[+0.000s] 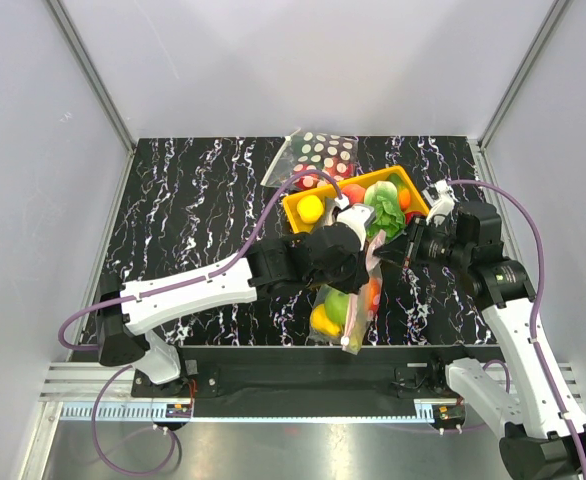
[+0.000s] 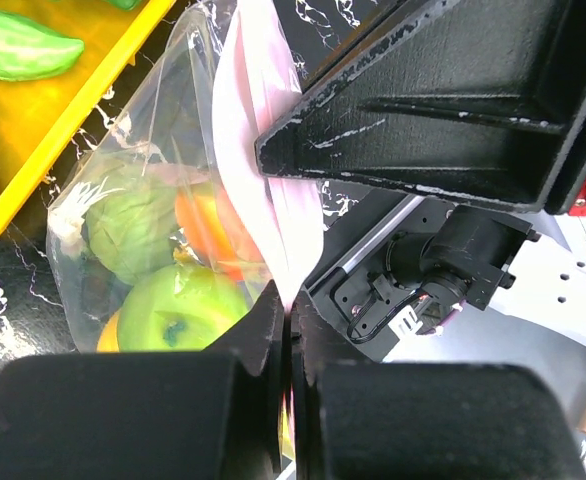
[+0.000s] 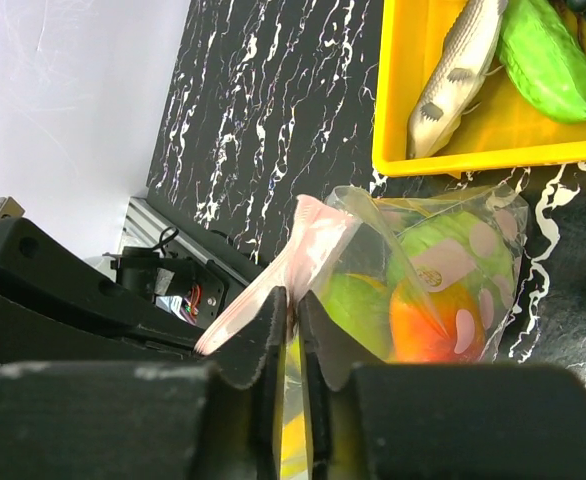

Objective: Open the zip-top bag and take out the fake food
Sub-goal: Open the zipper of the food storage bag at the center of the board.

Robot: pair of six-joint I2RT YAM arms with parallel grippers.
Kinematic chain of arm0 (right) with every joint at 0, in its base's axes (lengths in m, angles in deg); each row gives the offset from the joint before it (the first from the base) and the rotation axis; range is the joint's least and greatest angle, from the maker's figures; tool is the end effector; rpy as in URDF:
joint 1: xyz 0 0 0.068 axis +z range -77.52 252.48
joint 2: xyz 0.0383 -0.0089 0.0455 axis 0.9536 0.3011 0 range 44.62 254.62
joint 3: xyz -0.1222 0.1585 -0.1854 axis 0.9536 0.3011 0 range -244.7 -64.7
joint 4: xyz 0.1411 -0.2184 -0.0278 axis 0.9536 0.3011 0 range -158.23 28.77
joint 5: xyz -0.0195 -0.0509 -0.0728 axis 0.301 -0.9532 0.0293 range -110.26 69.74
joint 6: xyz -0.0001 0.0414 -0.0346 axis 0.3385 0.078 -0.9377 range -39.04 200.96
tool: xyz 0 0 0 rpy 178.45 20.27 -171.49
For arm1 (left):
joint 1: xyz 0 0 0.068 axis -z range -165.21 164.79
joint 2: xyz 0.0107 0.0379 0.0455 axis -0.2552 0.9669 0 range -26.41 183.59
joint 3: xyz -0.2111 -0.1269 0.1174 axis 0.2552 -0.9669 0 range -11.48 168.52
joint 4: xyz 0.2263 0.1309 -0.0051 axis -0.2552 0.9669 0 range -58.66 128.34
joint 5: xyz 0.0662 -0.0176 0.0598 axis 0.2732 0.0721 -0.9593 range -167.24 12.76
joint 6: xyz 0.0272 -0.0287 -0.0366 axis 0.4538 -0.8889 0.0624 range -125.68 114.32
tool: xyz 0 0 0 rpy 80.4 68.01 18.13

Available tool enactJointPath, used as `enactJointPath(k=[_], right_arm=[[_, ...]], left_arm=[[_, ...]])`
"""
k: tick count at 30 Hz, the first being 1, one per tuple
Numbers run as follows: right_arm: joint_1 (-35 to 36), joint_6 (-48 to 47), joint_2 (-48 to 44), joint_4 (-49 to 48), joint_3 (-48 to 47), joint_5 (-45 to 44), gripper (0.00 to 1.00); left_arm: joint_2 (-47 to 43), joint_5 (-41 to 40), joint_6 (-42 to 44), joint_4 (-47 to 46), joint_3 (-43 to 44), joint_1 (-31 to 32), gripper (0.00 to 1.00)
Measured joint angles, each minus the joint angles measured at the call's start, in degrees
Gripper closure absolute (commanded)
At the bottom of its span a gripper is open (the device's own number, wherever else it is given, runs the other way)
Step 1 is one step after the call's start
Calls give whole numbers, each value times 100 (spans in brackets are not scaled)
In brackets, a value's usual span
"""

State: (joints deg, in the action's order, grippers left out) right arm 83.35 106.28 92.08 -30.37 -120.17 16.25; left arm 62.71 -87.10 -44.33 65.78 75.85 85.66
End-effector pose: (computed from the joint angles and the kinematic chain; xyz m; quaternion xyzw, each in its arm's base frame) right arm 0.1579 0.0519 0.3505 -0.0524 0.8351 0.4055 0.3681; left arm 0.1206 -0.3293 0.3655 0.2093 0.8645 -0.3237 0.3226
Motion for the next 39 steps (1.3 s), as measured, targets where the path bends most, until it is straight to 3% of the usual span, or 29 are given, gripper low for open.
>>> enactJointPath(k=[3, 4, 7, 11, 21, 26, 39], right_arm=[[0, 7, -20, -9, 0, 0, 100], [0, 9, -26, -13, 0, -9, 100], [0, 9, -46, -15, 11, -44, 100], [0, 24, -120, -31, 76, -50, 100], [0, 42, -186, -33, 111, -46, 100], [0, 44, -188, -33, 111, -46, 100], [0, 48, -190, -33, 111, -44, 100]], left_arm=[[0, 15, 0, -22, -2, 0, 85], [0, 28, -7, -46, -7, 0, 74], [-87, 55, -57, -308, -181, 0, 56], [-372, 61, -177, -588, -601, -28, 47], [-1300, -9, -632, -1158, -1561, -223, 55], [-1360, -9, -739, -1235, -1668, -262, 59], [-1294, 59, -752, -1338, -1676, -264, 59]])
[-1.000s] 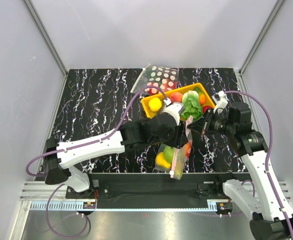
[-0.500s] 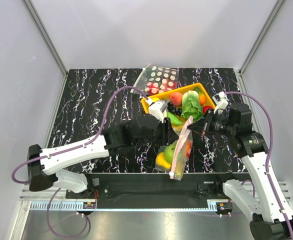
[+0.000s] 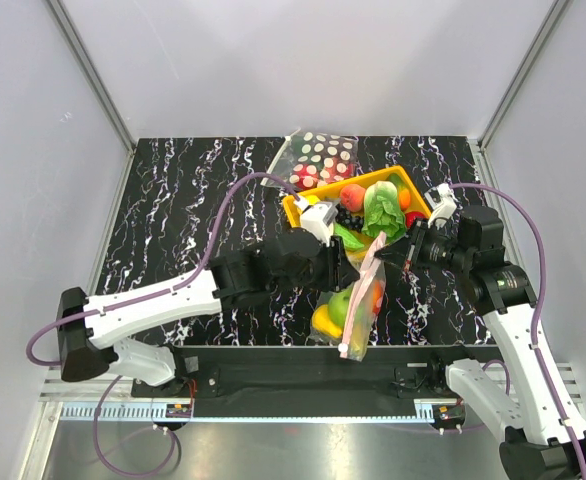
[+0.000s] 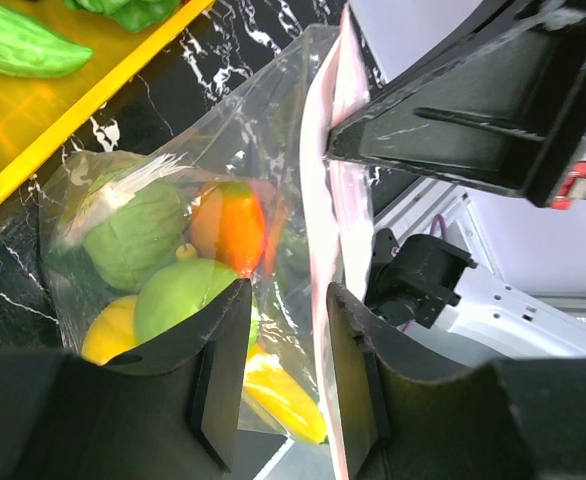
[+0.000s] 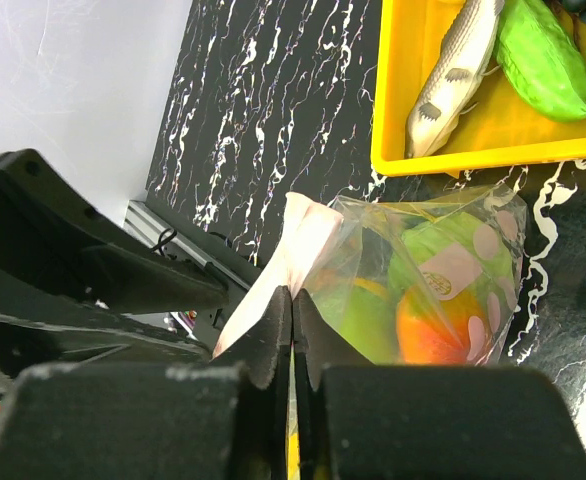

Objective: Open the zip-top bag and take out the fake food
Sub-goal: Open the zipper of the food storage bag at the center of the board.

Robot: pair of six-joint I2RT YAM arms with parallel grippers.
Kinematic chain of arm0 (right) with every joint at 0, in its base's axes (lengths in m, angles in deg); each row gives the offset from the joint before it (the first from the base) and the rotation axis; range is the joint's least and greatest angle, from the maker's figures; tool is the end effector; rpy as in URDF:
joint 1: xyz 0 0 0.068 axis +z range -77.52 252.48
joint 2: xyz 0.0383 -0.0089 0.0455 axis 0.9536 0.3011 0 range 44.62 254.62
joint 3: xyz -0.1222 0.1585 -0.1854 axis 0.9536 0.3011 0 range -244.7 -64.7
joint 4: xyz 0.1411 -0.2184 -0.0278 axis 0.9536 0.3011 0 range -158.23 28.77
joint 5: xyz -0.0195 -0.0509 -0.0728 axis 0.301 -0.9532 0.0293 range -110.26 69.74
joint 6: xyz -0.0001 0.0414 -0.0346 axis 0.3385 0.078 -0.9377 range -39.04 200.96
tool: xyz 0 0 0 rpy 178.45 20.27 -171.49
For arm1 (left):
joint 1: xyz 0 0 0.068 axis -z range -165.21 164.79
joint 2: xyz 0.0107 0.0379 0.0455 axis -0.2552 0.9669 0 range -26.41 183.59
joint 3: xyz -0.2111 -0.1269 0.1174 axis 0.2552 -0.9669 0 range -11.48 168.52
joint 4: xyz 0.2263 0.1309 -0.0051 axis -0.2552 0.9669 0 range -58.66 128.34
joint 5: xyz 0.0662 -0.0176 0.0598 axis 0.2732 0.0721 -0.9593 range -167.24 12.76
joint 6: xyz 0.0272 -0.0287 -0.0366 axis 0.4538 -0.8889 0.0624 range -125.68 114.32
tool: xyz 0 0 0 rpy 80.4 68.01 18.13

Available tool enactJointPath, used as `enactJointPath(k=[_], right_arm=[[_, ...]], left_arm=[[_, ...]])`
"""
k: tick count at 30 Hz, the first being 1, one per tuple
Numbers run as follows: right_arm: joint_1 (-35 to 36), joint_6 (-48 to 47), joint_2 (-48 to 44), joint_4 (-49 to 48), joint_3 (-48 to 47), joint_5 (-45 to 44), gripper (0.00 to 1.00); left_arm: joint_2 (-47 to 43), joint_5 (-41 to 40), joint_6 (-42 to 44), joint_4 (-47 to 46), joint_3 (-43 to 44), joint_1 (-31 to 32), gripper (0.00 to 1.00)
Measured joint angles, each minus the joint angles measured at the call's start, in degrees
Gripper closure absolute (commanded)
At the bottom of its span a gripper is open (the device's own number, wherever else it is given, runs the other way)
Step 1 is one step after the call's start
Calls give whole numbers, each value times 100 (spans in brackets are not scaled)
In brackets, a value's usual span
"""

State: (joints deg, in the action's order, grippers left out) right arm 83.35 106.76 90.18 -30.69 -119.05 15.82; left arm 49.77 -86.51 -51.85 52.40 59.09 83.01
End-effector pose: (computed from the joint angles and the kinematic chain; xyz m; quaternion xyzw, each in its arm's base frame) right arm 0.1516 0.0504 0.3493 -0.0501 0.8318 0.4053 0.3759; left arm 0.1181 -0.2803 0.3568 0.1206 0.8408 -0.4025 0.3413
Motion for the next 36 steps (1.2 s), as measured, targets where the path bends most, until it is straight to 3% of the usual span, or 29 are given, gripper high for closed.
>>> enactJointPath(k=[17, 18, 20, 22, 28, 36], right_arm=[[0, 2, -22, 2, 0, 50, 100], [0, 2, -22, 0, 0, 50, 100], [0, 2, -22, 0, 0, 50, 100], [0, 0, -22, 2, 2, 50, 100], [0, -35, -22, 33, 4, 37, 96], [11, -297, -72, 479, 4, 48, 93]], left_arm=[[446, 538, 229, -302, 66, 2, 57], [461, 610, 256, -374, 66, 0, 60], [496, 772, 297, -507, 66, 0, 85], [518, 883, 341, -590, 66, 0, 100], [529, 861, 275, -586, 66, -17, 100], [127, 105, -254, 136, -216, -129, 100]])
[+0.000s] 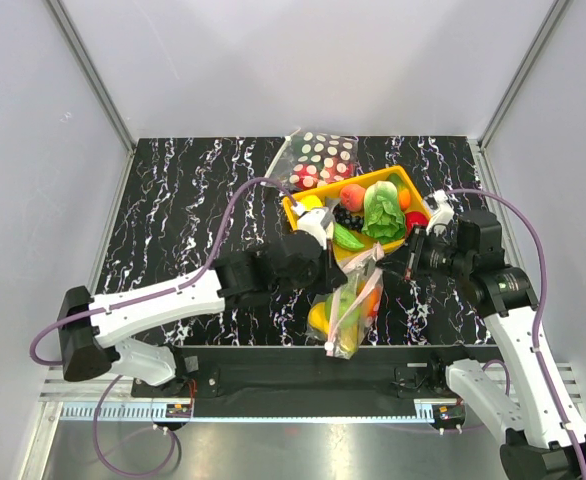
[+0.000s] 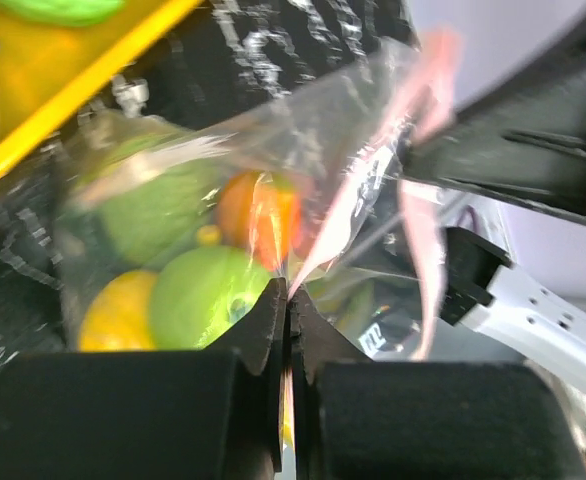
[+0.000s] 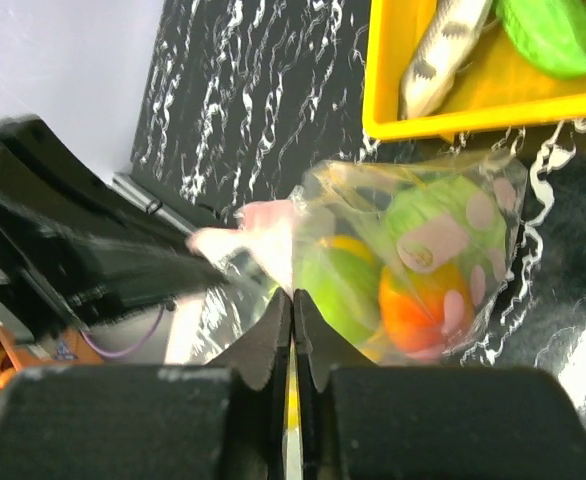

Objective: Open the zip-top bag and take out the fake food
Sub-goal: Open the zipper of the food storage bag at the center of the board.

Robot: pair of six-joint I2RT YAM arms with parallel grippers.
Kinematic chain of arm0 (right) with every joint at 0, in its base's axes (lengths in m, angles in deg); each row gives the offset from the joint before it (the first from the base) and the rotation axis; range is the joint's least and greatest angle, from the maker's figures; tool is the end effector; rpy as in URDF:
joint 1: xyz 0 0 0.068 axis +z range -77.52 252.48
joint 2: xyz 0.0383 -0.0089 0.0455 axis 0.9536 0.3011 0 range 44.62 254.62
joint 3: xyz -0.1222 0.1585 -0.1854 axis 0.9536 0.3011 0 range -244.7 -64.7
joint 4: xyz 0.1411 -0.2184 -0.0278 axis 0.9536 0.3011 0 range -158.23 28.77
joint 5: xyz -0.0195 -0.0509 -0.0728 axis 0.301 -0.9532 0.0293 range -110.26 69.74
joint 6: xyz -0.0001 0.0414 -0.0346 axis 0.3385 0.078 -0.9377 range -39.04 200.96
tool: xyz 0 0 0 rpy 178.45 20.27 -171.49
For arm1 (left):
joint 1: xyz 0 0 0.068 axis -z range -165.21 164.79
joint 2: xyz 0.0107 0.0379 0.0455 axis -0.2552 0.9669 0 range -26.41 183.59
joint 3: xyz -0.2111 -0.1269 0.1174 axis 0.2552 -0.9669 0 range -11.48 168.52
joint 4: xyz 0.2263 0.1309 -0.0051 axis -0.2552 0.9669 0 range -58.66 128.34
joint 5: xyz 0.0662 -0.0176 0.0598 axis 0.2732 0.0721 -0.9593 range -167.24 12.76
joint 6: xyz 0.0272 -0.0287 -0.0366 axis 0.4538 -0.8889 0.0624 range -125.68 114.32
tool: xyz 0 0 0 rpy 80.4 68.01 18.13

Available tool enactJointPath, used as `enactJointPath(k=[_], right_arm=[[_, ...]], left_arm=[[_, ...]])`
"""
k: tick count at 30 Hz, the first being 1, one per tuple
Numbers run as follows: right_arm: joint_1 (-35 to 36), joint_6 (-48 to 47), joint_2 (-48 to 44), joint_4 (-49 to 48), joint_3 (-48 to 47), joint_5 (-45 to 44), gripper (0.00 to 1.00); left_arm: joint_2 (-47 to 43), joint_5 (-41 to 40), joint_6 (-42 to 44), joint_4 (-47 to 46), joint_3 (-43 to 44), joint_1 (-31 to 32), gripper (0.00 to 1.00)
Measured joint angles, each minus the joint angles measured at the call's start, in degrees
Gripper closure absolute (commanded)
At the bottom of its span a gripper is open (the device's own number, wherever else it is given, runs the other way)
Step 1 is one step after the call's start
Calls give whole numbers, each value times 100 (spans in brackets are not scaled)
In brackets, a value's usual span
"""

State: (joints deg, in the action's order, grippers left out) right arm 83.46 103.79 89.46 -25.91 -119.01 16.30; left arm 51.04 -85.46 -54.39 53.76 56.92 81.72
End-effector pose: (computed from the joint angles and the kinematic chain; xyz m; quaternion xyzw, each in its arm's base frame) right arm 0.1441 0.0495 0.3435 -0.0632 0.8449 0.3956 0.3544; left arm 0.1250 -0.2806 0.3350 0.1032 0.8647 -0.3794 0.3126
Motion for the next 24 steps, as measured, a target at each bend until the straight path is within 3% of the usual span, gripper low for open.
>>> enactJointPath(k=[11, 21, 24], right_arm=[[13, -254, -160, 909, -227, -343, 100], [68, -424, -24, 1591, -1130, -1226, 100], [70, -466, 68, 1668, -1244, -1436, 92]], left_arm=[[-245, -920, -306, 861, 179, 2, 100], [-245, -984, -146, 960, 695, 63, 100], [-168, -863, 22, 955, 870, 70, 100]])
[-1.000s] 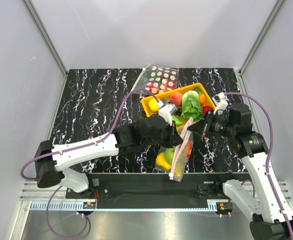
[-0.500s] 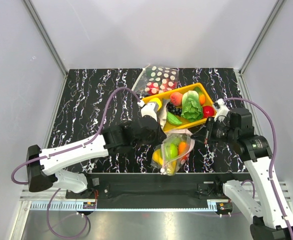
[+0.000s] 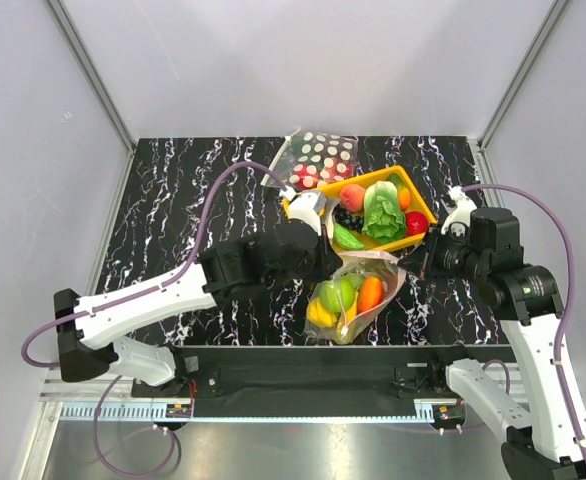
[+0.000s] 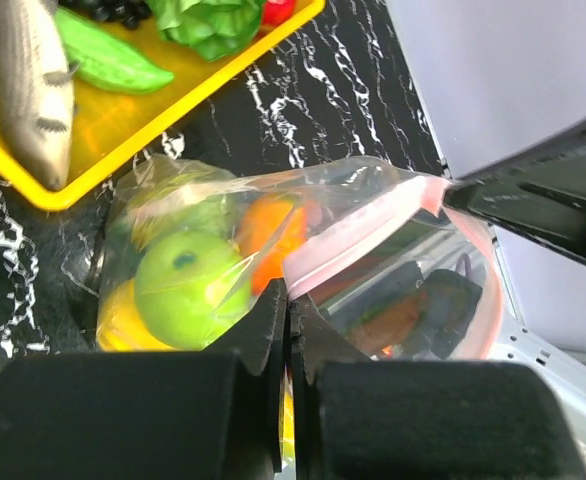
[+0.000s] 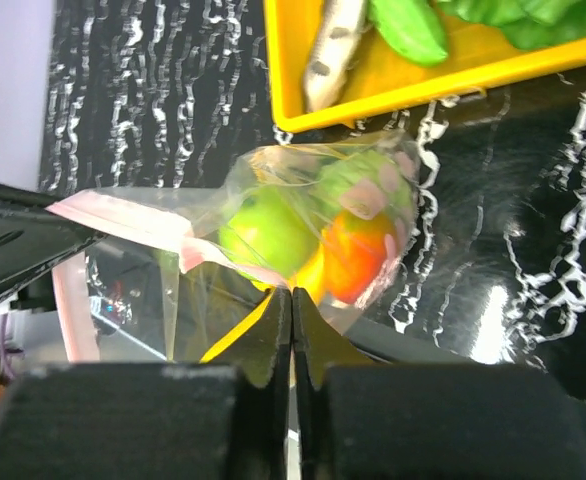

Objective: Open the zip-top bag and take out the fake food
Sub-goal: Open the zipper of the food storage bag at the center of the board.

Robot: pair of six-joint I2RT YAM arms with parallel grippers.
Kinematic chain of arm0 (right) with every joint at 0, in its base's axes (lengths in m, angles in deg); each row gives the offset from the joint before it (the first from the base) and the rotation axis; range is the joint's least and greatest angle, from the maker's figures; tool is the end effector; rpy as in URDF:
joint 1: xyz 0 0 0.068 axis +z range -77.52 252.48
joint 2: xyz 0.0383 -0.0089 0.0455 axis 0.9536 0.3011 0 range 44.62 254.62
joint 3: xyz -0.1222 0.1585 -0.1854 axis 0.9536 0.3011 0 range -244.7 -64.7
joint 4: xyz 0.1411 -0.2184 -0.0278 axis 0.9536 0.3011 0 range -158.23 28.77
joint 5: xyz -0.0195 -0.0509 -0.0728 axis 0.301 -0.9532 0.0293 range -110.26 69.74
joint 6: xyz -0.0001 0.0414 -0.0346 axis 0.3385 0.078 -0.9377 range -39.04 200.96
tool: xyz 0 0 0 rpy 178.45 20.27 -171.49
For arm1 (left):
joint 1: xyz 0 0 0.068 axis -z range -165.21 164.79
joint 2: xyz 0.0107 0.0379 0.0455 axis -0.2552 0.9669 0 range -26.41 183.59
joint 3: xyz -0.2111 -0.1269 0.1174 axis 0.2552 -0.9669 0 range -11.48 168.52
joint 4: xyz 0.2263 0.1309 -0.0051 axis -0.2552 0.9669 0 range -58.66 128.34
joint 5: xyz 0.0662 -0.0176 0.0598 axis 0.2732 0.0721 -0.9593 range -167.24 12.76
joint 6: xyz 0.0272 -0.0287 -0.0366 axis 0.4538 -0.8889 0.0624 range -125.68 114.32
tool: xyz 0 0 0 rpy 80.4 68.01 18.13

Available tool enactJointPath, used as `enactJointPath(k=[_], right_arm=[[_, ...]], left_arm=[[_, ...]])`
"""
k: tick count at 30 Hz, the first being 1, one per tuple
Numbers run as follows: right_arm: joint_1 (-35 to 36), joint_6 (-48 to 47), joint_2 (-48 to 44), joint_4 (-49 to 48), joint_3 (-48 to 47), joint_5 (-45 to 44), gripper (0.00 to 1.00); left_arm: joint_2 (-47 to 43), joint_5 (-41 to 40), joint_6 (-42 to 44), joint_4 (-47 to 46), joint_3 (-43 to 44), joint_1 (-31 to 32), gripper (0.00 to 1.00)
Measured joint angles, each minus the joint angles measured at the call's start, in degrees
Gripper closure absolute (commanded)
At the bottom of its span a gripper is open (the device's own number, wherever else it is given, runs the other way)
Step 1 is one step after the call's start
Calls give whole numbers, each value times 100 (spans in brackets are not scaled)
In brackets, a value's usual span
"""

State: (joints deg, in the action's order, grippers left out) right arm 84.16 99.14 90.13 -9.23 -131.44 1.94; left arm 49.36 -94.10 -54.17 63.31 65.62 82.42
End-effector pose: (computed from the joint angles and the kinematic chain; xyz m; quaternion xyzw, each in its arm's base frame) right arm 0.1210 0.0387 0.3810 -0.0347 0.8845 0.2783 0.3728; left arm 0.1205 -0.2658 0.3802 0.0713 0.8595 -0.3483 0.3672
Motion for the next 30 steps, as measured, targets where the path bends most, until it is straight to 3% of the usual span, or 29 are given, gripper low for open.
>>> enactJointPath(k=[3, 4, 8, 18, 30], right_arm=[[-4, -39, 59, 133, -96, -260, 75], [-9, -52, 87, 197, -149, -337, 63], [-20, -197, 160, 396, -431, -407, 50], [-28, -356, -24, 173, -1003, 509, 48], [-28, -17, -107, -417, -667, 1834, 50]], left_arm=[[168, 57, 153, 13, 103, -4, 100], [232, 61, 201, 42, 129, -11, 100], [466, 63, 365, 188, 243, -35, 100], [743, 203, 669, 247, 538, -160, 100], [938, 442, 804, 234, 695, -186, 100]])
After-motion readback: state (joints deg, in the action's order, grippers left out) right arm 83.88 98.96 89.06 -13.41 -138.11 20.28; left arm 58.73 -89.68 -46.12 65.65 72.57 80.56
